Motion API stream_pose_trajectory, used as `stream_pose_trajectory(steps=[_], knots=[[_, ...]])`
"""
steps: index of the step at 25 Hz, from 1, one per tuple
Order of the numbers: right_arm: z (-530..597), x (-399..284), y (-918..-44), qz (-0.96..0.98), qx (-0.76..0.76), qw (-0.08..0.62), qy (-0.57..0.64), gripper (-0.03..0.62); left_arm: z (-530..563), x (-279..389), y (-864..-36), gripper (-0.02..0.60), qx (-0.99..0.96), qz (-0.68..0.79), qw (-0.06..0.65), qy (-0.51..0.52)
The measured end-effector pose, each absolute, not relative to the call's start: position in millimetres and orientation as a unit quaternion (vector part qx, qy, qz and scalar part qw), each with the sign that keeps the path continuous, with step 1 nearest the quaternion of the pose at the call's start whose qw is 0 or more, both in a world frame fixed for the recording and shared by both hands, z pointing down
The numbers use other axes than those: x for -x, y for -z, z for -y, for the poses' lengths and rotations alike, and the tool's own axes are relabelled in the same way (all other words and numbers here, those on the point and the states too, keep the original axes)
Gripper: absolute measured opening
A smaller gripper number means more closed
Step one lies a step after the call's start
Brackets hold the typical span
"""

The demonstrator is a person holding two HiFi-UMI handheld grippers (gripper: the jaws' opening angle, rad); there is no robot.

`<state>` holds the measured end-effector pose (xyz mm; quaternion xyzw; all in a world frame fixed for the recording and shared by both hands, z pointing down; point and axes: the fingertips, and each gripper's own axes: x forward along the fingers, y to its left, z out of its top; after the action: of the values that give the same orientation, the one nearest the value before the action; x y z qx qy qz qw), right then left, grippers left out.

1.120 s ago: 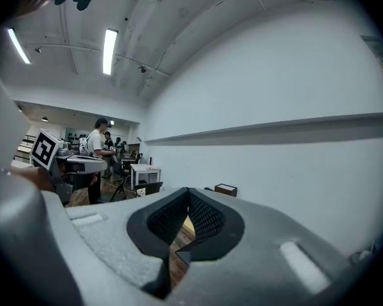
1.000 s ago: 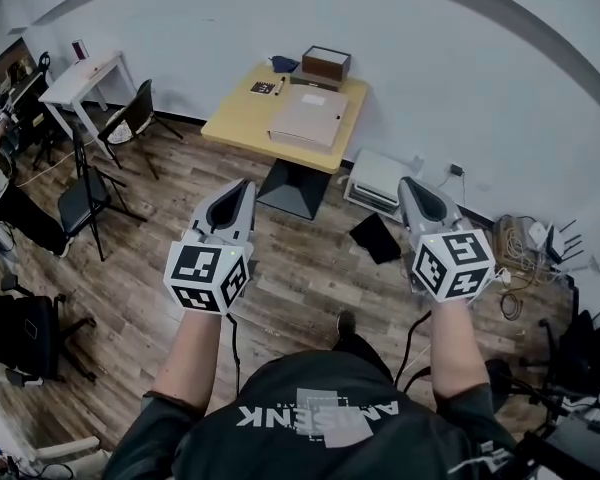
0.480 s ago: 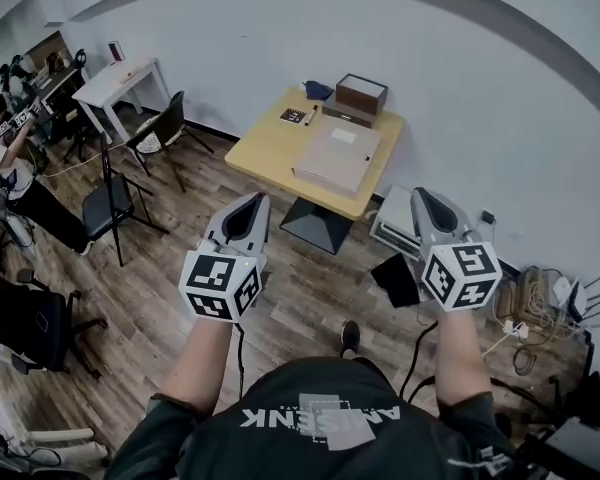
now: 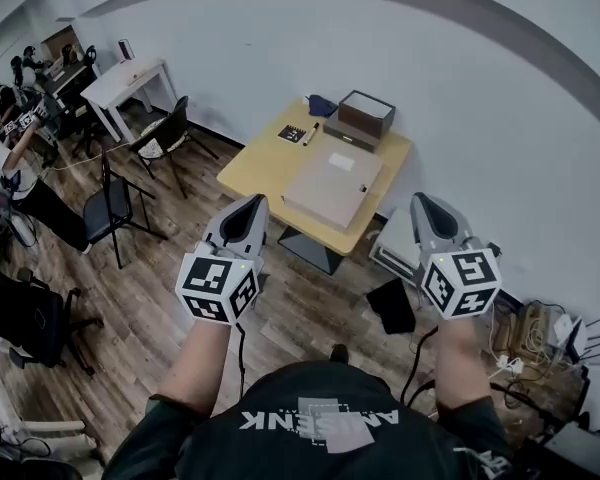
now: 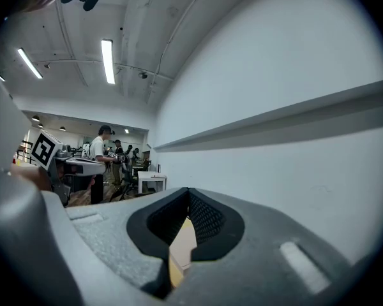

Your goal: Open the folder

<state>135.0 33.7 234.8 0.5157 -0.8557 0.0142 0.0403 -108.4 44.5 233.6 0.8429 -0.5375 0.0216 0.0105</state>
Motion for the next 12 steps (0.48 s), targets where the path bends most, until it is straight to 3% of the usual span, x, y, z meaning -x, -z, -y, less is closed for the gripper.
stream_pose_trajectory(steps=[12], knots=[[30.2, -201.7, -248.8, 0.858, -0.512, 0.039, -0.019, 0.005, 24.7, 40.2, -239.9, 0.002, -0.843, 0.537, 0.009, -0.029]])
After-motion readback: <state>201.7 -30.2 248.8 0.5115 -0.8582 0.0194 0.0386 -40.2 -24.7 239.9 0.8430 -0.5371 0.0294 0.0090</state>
